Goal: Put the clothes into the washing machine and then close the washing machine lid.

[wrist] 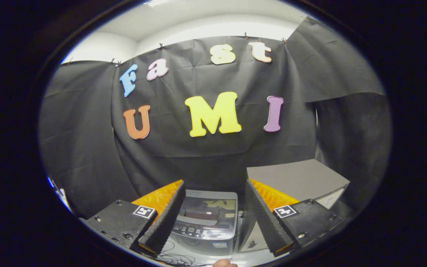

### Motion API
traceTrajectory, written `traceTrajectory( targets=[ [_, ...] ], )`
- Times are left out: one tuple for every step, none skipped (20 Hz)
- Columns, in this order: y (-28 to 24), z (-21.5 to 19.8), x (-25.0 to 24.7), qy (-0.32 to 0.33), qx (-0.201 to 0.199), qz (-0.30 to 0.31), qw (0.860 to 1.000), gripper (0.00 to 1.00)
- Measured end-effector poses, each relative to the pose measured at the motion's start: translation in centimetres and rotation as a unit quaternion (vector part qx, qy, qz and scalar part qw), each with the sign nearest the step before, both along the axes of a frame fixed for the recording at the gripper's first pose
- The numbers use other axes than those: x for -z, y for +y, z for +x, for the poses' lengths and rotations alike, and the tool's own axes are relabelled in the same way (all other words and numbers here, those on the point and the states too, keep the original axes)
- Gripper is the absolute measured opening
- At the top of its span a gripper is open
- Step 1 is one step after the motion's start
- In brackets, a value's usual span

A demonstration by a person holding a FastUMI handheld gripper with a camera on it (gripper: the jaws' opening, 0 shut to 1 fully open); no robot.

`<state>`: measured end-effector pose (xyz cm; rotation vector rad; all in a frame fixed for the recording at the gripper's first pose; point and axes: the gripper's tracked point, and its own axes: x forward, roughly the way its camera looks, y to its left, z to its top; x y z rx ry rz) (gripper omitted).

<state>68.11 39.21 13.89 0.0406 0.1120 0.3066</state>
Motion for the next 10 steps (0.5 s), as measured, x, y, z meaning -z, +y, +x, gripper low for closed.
traceTrajectory(
  targets=[
    [-0.1,0.0,0.0,0.001,0.002,-0.001,1.0,1.0],
    [-0.3,-0.2,-0.1,0.001,0.006,0.001,1.0,1.0],
    [-0.5,-0.2,-0.2,0.003,0.008,0.003,1.0,1.0],
    [-0.6,-0.3,0.0,0.004,0.011,0.005,1.0,1.0],
    [-0.8,-0.2,-0.1,0.005,0.013,0.008,1.0,1.0],
    [-0.9,-0.1,0.0,0.006,0.015,0.008,1.0,1.0],
    [-1.0,-0.1,0.0,0.007,0.017,0.009,1.0,1.0],
    [-1.2,-0.1,-0.1,0.006,0.017,0.01,1.0,1.0],
    [-1.2,0.0,-0.2,0.004,0.018,0.01,1.0,1.0],
    [-1.3,0.2,-0.1,0.004,0.019,0.008,1.0,1.0]
  ],
)
